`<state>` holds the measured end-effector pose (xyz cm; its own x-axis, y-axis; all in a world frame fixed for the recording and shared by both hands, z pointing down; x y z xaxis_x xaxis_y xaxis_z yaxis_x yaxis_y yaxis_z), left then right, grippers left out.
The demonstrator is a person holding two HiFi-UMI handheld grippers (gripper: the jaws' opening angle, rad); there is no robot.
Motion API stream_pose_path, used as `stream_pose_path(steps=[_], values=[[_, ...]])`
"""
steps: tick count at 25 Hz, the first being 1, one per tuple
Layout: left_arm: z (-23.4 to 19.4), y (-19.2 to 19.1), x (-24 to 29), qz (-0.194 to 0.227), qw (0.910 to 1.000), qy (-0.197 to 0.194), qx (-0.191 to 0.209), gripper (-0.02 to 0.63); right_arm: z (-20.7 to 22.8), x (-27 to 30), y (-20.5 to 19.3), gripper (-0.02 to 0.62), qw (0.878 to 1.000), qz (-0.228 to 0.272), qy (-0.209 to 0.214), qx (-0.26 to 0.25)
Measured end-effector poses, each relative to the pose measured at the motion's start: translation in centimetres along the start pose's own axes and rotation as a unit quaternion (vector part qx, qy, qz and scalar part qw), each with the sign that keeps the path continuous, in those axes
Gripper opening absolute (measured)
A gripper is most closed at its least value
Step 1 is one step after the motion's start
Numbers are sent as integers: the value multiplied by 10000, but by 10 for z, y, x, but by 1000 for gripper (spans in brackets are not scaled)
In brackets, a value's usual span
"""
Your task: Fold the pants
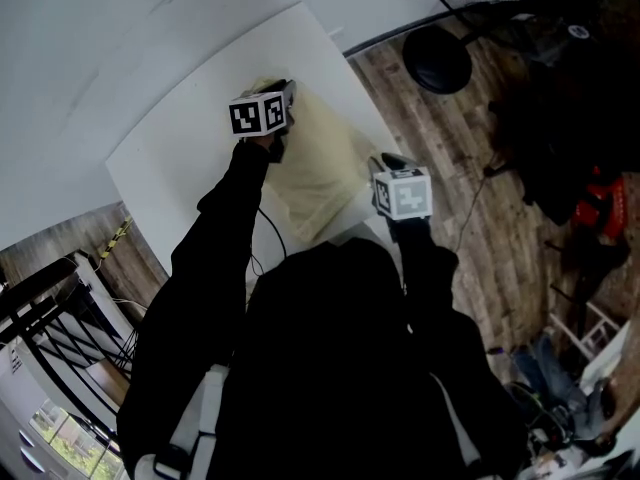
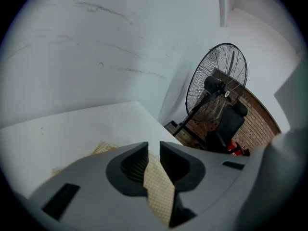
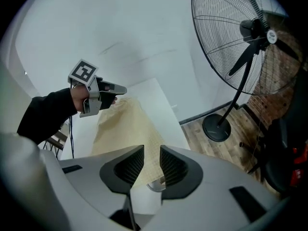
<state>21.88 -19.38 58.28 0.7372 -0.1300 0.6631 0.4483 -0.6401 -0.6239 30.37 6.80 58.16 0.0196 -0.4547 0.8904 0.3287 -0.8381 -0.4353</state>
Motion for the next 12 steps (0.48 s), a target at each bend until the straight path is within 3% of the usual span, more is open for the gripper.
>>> stream_pose_path(steps=[12], values=[[-18,-12,-68,320,9993,168,-49,54,-48,-2,13,89,9985,334,150,-396]])
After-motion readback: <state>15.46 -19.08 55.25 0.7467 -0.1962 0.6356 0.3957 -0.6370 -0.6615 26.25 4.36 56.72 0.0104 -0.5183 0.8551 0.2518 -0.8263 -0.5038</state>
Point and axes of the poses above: the fingertips, and each gripper's own axes: x forward along the fingers, z to its right, y out of its top, the point moved 3 cm from there along -x, backward along the fingers, and after that the axes turned 5 degrees about -y, right-handed, at the moved point
